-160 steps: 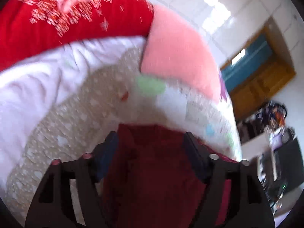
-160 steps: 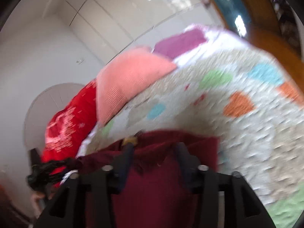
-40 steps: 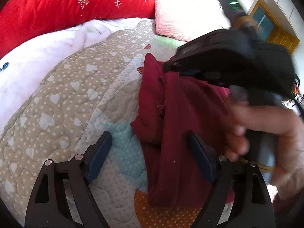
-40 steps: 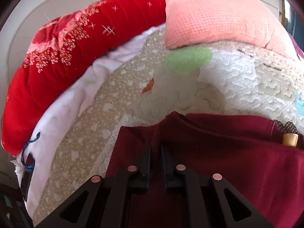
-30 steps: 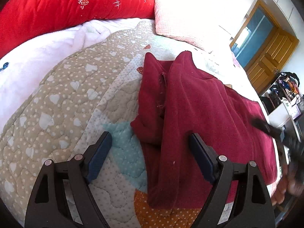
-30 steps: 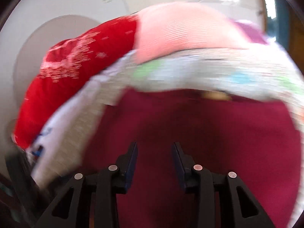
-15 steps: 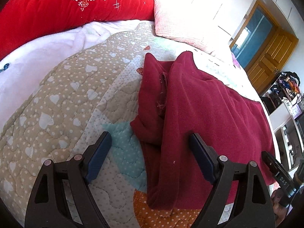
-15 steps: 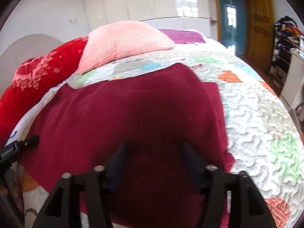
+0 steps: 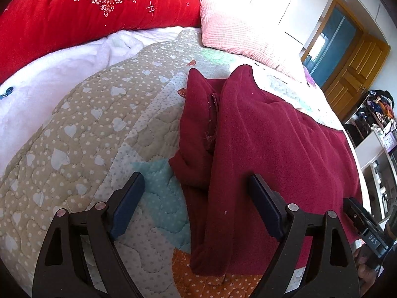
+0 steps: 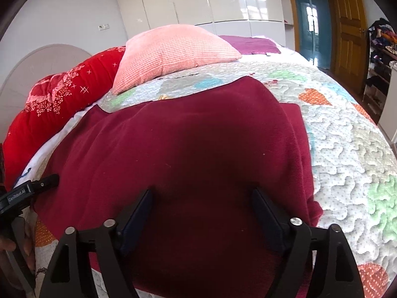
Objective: Fold small clothes
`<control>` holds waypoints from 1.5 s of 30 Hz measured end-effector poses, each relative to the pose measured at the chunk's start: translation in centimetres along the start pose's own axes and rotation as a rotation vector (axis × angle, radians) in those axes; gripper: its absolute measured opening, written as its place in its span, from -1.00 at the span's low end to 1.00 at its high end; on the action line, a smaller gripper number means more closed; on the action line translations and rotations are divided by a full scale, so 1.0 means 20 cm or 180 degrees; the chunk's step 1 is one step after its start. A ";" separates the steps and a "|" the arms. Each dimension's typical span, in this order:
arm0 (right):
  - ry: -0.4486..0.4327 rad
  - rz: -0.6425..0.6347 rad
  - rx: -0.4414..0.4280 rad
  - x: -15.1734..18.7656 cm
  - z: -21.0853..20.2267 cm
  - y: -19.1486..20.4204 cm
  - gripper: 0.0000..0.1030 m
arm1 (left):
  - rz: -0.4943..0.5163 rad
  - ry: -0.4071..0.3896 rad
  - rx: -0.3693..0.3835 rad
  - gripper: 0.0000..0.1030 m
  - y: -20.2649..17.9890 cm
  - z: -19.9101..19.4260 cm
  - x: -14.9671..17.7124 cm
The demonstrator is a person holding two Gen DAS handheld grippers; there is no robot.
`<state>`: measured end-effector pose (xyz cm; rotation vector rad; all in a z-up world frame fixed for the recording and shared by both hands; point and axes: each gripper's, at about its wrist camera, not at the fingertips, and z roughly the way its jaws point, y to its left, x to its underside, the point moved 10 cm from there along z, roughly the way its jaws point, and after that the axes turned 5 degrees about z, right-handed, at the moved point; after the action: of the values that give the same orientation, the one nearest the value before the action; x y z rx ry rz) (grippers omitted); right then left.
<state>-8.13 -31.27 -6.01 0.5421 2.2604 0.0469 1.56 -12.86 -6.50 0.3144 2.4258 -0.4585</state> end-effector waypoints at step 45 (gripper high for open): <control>0.0210 -0.0238 0.0188 0.01 -0.01 0.13 0.93 | -0.0125 -0.0180 0.0152 0.67 0.03 -0.09 -0.02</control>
<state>-7.43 -28.86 -5.48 0.4929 2.3507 -0.0403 1.06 -11.60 -5.04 0.2711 2.3725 -0.5362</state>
